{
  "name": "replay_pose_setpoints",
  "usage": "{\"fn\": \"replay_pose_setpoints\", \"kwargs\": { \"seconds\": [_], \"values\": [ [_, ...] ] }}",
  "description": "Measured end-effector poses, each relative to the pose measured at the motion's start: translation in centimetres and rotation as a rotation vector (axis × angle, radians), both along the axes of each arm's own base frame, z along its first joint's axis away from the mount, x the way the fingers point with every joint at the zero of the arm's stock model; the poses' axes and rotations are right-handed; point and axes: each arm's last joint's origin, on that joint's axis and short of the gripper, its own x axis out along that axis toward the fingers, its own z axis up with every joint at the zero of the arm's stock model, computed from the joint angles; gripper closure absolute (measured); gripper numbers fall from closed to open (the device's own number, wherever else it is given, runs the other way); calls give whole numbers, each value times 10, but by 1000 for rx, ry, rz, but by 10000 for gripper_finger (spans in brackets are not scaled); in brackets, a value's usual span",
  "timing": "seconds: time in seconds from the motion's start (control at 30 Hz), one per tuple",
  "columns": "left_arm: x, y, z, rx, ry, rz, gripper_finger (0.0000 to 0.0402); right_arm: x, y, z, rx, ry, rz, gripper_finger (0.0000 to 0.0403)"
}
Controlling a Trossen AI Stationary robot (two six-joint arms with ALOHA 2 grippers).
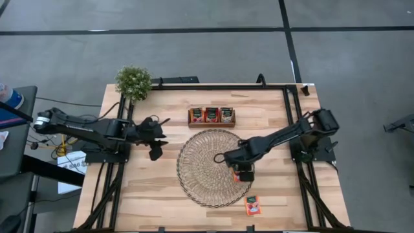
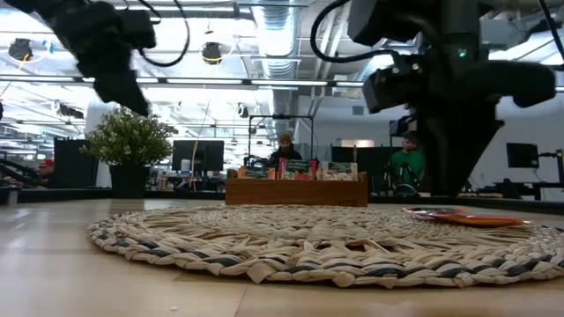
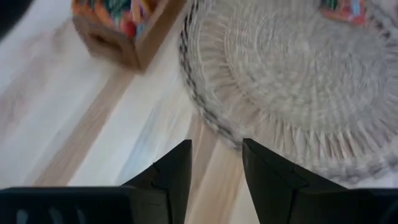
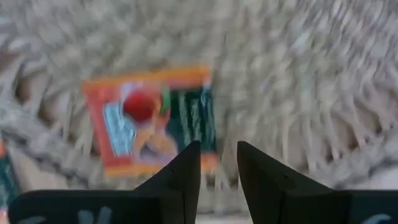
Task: Pick & Place Tea
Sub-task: Put the orange tea bag into the left section of the wooden organizer
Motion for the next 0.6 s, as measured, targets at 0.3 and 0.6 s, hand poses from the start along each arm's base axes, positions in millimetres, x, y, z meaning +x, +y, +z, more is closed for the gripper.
{"fn": "replay_pose_setpoints", "kwargs": {
  "seconds": [0.3, 0.6],
  "values": [
    [-10, 1, 3, -8, -42, -8, 266, -1, 6, -4, -10, 29, 19, 305],
    [-9, 1, 1, -5, -35, -5, 266, -6, 4, -18, -17, 49, 35, 305]
  ]
}}
